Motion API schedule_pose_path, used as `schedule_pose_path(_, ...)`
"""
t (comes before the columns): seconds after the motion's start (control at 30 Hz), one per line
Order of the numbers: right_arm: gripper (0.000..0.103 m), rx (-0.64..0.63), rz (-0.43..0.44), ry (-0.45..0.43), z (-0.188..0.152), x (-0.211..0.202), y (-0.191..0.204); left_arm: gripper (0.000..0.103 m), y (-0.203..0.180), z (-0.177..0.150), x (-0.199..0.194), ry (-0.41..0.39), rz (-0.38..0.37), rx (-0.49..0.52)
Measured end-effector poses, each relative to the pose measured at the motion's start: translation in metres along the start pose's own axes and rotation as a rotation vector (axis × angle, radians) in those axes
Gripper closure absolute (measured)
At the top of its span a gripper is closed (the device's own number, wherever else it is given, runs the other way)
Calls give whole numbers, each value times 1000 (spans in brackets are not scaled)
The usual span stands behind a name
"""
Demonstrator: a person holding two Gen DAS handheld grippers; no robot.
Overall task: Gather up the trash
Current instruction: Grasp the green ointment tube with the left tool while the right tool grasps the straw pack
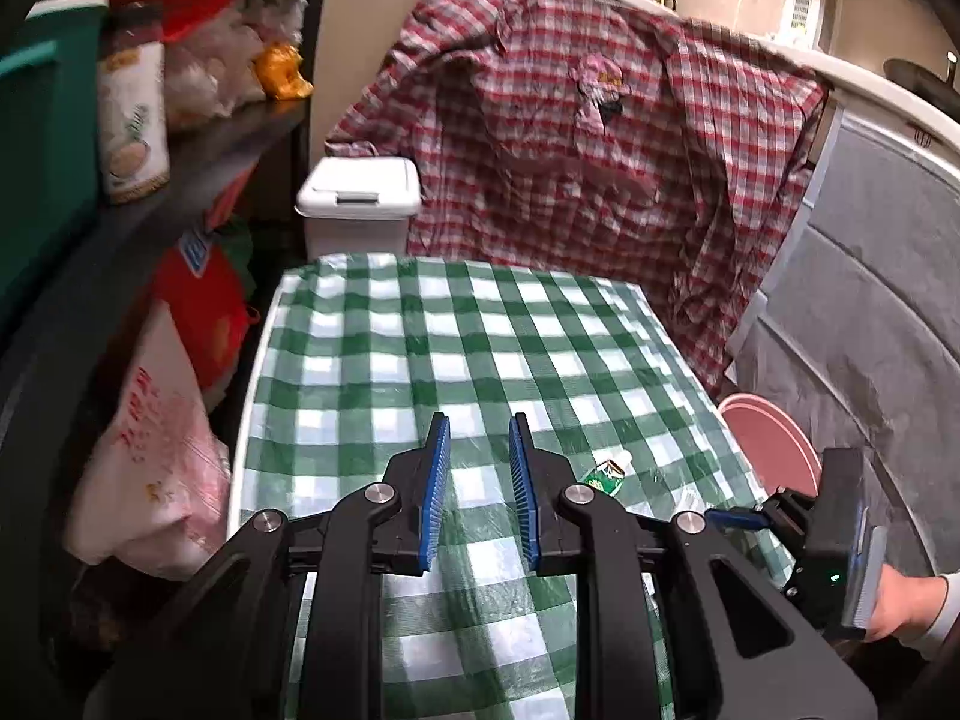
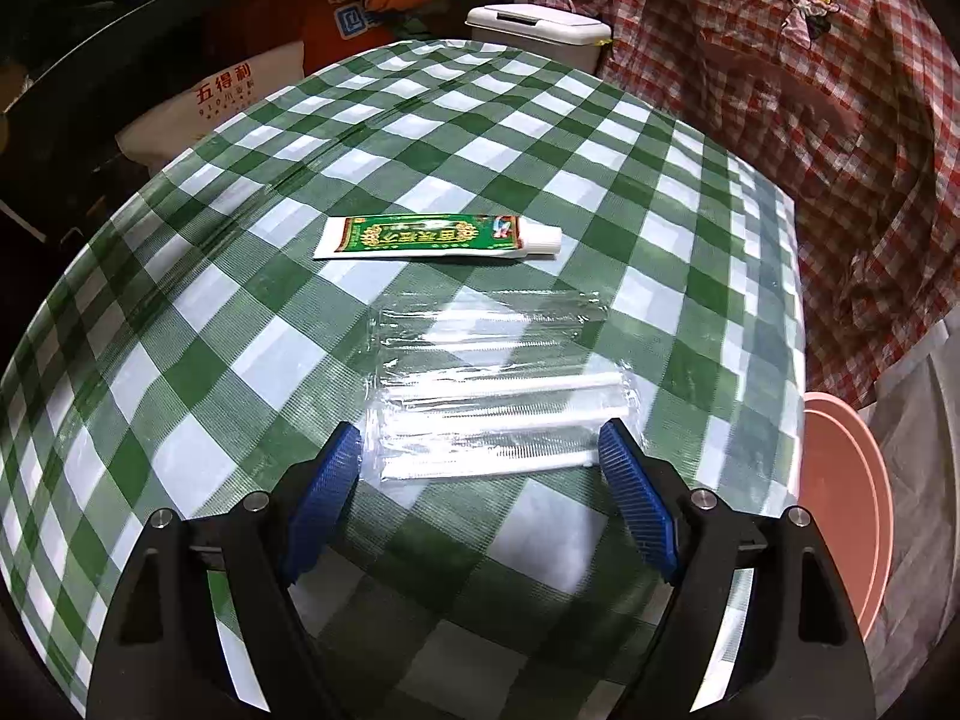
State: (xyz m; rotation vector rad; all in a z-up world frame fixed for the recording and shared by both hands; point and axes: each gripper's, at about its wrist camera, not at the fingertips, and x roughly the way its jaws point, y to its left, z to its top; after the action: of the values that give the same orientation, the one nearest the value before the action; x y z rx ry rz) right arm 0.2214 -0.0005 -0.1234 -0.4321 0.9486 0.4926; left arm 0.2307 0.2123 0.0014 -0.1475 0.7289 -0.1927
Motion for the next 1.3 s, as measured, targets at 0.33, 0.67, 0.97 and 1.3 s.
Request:
schedule_pose_path(0.33,67,37,20,1,-7,-4,-29,82,-41,-23,69,131,-30,76)
schedule_pose_path(0.67,87,63,29,5,-17,-7,-50,45,-82,-41,110,237,-34,192)
schedule_pose_path(0.97,91,80,39,2,-19,-8,-60,45,-88,-49,132,304,11,213)
schedule_pose_path(1.3,97,91,39,-16,-16,-10,-63,93,-75,-40,127,280,26,168)
